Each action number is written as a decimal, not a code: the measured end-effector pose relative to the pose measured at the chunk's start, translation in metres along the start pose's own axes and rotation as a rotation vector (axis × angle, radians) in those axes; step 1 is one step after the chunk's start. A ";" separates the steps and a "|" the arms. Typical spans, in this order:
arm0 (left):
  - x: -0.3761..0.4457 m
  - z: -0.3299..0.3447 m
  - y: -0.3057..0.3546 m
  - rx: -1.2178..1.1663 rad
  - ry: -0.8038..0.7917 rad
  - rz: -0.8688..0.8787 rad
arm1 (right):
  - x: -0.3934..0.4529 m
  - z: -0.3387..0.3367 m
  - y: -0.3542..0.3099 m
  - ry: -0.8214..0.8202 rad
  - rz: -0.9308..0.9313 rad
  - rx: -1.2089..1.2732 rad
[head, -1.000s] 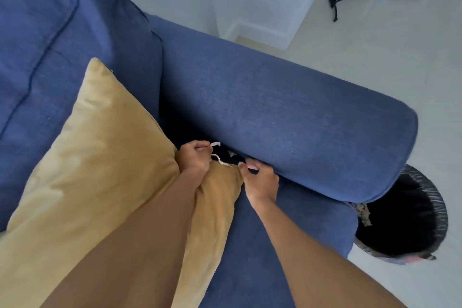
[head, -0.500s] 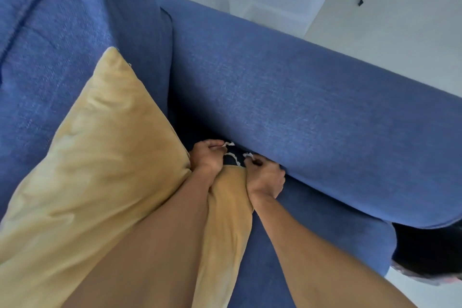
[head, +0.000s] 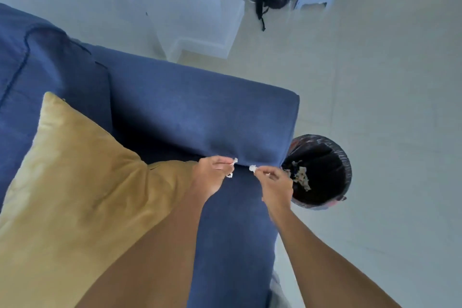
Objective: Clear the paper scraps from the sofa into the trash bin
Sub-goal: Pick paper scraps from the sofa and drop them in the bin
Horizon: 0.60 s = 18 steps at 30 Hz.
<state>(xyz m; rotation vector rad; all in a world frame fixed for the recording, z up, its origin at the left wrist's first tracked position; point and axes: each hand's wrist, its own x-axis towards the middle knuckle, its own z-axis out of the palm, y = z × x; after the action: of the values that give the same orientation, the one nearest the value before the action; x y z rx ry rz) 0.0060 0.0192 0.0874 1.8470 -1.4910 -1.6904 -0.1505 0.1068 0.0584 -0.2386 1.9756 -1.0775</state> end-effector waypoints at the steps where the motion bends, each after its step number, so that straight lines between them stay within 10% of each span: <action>1: -0.010 0.021 0.006 0.017 -0.038 0.014 | 0.001 -0.024 0.000 0.030 -0.006 0.003; 18: 0.052 0.301 0.064 -0.002 -0.208 0.010 | 0.149 -0.225 0.022 0.204 0.091 -0.077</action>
<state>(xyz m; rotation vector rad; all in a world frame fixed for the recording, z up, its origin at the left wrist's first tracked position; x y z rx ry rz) -0.2898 0.0829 0.0092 1.7030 -1.5704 -1.9290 -0.4081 0.1783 0.0136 -0.0815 2.1901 -1.0010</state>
